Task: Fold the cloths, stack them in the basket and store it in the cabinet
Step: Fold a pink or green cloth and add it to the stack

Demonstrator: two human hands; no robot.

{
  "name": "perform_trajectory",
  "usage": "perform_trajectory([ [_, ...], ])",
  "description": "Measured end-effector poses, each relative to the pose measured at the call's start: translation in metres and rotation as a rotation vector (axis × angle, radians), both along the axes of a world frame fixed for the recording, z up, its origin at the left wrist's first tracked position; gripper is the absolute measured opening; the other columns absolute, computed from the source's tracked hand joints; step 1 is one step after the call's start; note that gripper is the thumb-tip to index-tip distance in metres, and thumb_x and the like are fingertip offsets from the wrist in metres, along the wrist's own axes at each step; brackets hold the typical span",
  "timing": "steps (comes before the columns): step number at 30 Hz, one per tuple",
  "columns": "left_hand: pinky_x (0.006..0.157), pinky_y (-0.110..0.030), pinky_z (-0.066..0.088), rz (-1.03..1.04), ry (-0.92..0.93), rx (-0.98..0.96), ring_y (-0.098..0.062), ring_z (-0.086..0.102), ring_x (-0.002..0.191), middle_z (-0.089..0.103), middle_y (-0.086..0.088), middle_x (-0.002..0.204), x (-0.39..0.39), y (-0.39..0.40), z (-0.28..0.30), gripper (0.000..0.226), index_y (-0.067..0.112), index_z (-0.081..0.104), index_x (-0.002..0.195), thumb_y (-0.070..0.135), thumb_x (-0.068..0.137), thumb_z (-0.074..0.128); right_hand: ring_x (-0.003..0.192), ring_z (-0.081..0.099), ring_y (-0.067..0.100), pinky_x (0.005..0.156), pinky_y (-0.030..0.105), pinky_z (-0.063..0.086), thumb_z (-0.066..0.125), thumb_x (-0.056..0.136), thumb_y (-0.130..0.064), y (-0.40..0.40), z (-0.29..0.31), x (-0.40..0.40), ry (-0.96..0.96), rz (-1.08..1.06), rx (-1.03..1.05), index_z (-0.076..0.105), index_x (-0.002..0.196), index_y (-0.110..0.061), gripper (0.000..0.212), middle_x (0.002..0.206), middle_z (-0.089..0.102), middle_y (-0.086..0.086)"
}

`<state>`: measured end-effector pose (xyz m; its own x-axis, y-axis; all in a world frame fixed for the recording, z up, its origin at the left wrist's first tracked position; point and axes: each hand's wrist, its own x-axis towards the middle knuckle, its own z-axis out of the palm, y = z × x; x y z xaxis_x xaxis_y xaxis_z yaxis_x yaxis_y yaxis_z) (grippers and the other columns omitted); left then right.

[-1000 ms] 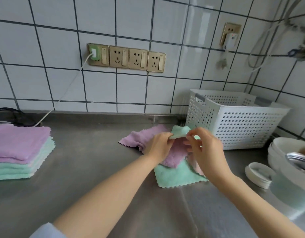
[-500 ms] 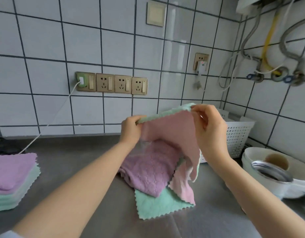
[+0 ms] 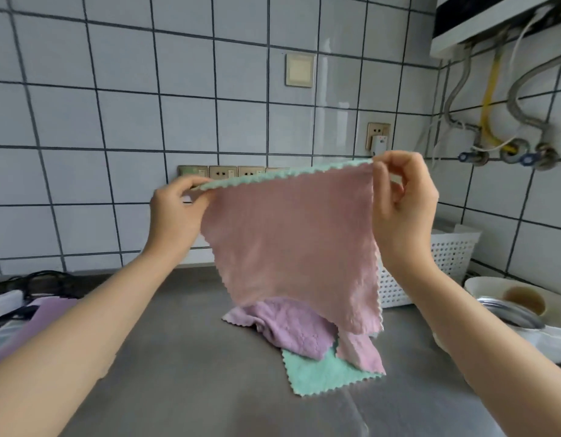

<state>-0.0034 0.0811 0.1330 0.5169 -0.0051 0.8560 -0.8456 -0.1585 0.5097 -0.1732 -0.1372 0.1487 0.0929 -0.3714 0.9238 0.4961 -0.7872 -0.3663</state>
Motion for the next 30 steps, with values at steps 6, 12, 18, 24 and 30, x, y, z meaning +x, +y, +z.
perform_trajectory([
  [6,0.078,-0.013,0.049,-0.197,0.393,0.173,-0.001,0.067,0.083,0.074,0.012,0.09,-0.03,0.09,-0.026,0.025,0.028,0.072,0.088,0.006,0.076,0.075,0.067,0.051,0.002,0.063,0.019,0.044,0.051,0.096,-0.012,0.026,-0.028,-0.001,0.285,0.163,0.066,0.056,0.087,-0.018,0.012,0.076,0.056,-0.008],
  [12,0.062,-0.023,0.057,-0.565,0.689,-0.136,-0.015,0.071,0.075,0.075,-0.006,0.09,-0.049,0.167,-0.044,0.063,0.009,0.075,0.089,0.032,0.034,0.095,0.054,0.047,0.006,0.047,0.017,0.036,0.059,0.092,-0.016,0.052,-0.06,0.0,0.424,0.594,0.421,0.067,0.08,-0.02,0.015,0.061,0.059,-0.008],
  [18,0.054,-0.02,0.055,-0.359,0.808,-0.119,-0.011,0.069,0.063,0.074,-0.006,0.081,-0.041,0.174,-0.059,0.017,0.008,0.074,0.083,0.015,0.066,0.075,0.063,0.054,0.009,0.054,0.021,0.045,0.064,0.089,-0.018,0.057,-0.084,0.035,0.55,0.525,0.455,0.073,0.083,-0.015,0.011,0.072,0.066,0.003],
  [24,0.054,-0.024,0.04,0.073,0.83,0.483,-0.016,0.044,0.057,0.045,-0.007,0.06,0.011,0.175,-0.159,0.025,-0.004,0.059,0.065,0.012,0.083,0.069,0.04,0.061,0.011,0.035,0.019,0.039,0.061,0.091,-0.012,0.045,-0.175,0.078,1.091,0.19,0.242,0.065,0.076,-0.001,0.019,0.059,0.063,0.01],
  [30,0.05,-0.024,0.036,0.251,0.63,0.671,-0.016,0.048,0.053,0.055,0.003,0.052,0.048,0.157,-0.195,0.023,0.017,0.064,0.055,0.017,0.078,0.064,0.066,0.072,0.03,0.057,0.035,0.06,0.052,0.093,-0.001,0.053,-0.2,0.11,1.09,0.471,0.698,0.061,0.084,0.003,0.014,0.084,0.069,0.025],
])
